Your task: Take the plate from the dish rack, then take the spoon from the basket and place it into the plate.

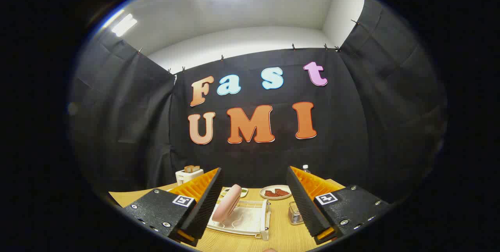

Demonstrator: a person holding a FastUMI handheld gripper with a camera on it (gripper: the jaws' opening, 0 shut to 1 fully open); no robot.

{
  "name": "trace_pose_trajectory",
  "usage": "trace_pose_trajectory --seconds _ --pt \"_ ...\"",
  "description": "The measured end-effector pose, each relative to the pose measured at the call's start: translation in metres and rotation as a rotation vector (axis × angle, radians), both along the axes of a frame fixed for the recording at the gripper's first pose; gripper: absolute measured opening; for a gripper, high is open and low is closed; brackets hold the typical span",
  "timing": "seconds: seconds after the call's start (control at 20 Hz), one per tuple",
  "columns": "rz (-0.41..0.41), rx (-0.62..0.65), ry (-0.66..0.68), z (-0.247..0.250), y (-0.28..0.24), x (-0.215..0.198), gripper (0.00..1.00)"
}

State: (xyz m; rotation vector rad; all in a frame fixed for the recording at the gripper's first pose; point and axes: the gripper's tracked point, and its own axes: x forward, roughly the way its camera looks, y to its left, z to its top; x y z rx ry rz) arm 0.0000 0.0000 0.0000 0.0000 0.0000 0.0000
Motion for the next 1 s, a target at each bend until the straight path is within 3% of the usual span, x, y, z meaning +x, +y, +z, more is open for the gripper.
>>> trace_pose_trajectory --seconds 0.25,1.0 --pt "0.029 -0.013 -0.008 0.000 0.010 -0.005 0.97" --pt "0.008 -0.050 0.009 -0.005 0.010 -0.007 0.97"
